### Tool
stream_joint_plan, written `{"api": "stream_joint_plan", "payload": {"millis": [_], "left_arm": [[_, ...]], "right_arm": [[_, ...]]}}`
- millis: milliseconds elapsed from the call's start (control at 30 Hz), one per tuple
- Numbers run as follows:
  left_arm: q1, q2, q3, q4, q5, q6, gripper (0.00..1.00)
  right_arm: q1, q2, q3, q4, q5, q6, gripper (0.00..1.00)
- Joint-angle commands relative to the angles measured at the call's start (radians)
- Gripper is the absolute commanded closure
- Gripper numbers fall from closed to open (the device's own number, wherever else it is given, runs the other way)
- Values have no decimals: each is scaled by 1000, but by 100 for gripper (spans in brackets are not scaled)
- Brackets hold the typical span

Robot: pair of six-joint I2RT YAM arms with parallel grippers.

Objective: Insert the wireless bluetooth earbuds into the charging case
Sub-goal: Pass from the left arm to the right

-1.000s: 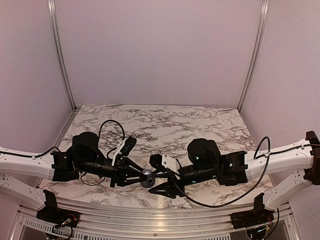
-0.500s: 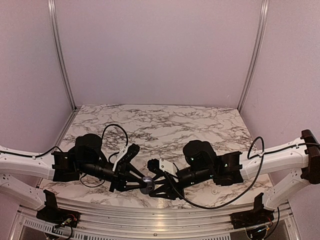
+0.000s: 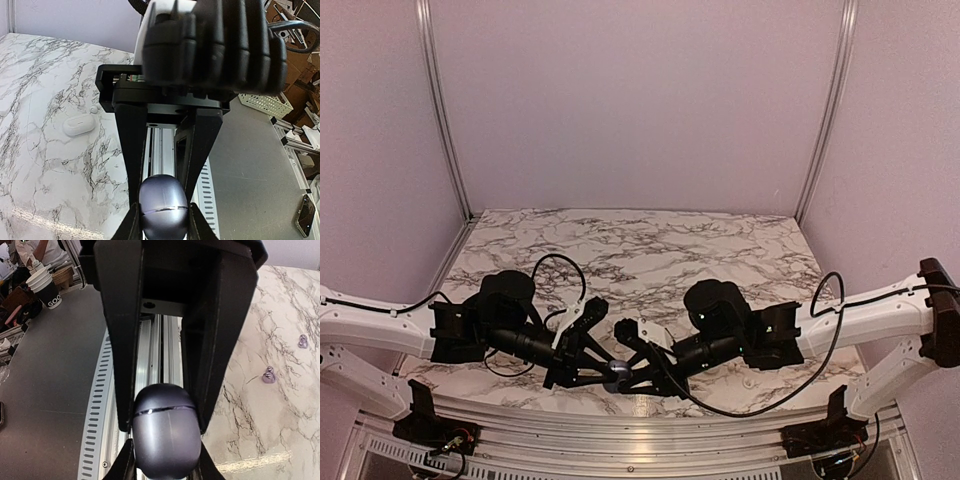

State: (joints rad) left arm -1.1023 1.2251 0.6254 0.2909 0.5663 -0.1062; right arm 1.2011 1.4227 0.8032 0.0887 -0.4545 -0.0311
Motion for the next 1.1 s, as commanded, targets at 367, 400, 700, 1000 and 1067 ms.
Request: {"api": "stream_joint_plan", "payload": {"millis": [367, 400, 700, 1000, 1067], "left_arm": [[-8, 18, 44, -32, -61, 10, 62], [-8, 14, 43, -32, -73, 11, 58], [-8, -34, 18, -32, -176, 17, 25], [-8, -55, 3, -32, -178, 33, 20], [-9, -52, 5, -32, -180, 34, 21]], "right_arm": [[-15, 80, 49, 92, -40, 5, 100], [-19, 80, 47, 95, -39, 10, 100], [-32, 42, 4, 135, -25, 24, 100], [-34, -36, -55, 178, -39, 46, 100], [-34, -47, -61, 184, -48, 49, 100]]}}
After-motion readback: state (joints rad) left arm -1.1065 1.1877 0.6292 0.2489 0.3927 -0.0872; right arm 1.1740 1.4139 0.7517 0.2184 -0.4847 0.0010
